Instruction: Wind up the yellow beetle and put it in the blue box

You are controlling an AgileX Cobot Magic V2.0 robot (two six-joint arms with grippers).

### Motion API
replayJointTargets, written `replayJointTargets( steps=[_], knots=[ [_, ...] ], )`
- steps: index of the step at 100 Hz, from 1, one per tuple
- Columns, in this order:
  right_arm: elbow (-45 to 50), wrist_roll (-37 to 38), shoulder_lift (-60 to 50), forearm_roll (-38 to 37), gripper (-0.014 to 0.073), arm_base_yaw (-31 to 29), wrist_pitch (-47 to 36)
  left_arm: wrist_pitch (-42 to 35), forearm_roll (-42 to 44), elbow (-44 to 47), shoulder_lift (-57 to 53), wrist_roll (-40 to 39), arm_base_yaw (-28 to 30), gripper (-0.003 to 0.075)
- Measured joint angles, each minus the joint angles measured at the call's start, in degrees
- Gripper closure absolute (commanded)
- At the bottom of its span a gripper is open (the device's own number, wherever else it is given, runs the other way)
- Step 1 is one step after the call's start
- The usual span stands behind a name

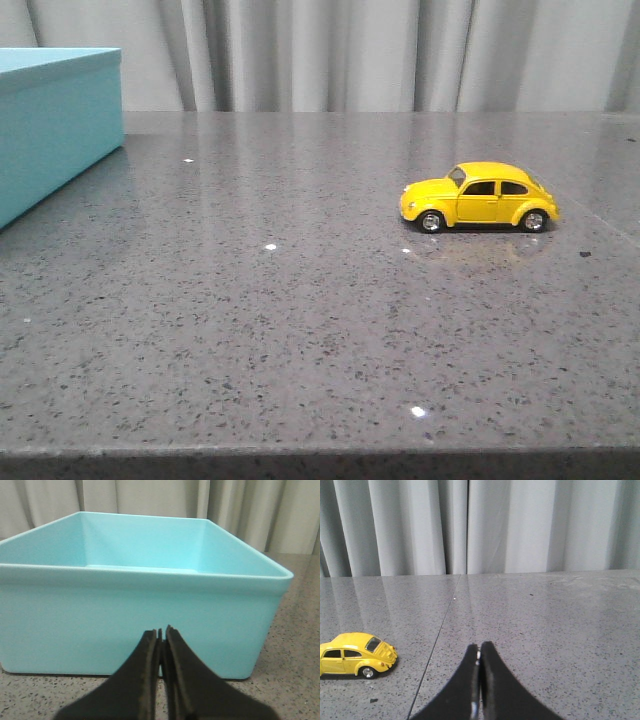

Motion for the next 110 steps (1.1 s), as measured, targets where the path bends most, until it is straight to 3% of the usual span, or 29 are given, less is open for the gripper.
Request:
replayJointTargets(
  steps=[110],
  knots=[
    [0.00,0.00,0.00,0.00,0.0658,0.00,0.00,-1.30,0.00,0.00,0.00,0.00,0.00,0.0739]
  ],
)
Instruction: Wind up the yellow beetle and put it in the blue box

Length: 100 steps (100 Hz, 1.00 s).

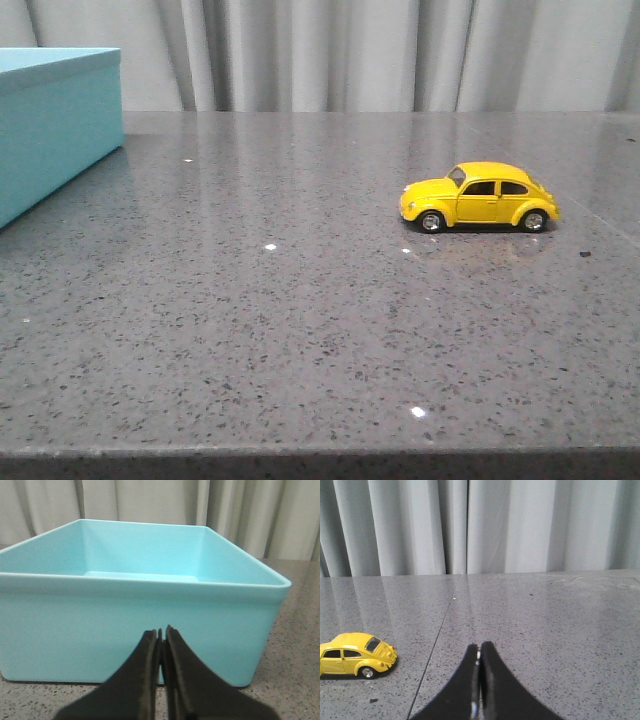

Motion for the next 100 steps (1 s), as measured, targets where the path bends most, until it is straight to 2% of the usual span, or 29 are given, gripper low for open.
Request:
replayJointTargets(
  steps=[25,43,73,100],
  knots=[
    [0.00,0.00,0.00,0.00,0.0658,0.00,0.14,-3.61,0.00,0.05,0.00,0.00,0.00,0.0739],
    [-2.44,0.00,0.00,0.00,0.0658,0.00,4.72,-4.00,0.00,-1.17,0.00,0.00,0.00,0.0739],
    [-12.25,0.00,1.40,0.00,0.0658,0.00,14.33,-2.01,0.00,-11.90,7.62,0.00,0.00,0.0739],
    [-20.26,0.00,8.75,0.13,0.0643,0.00,15.88,-1.65,0.00,-20.52,16.70,0.00,0.00,0.0738]
  ],
)
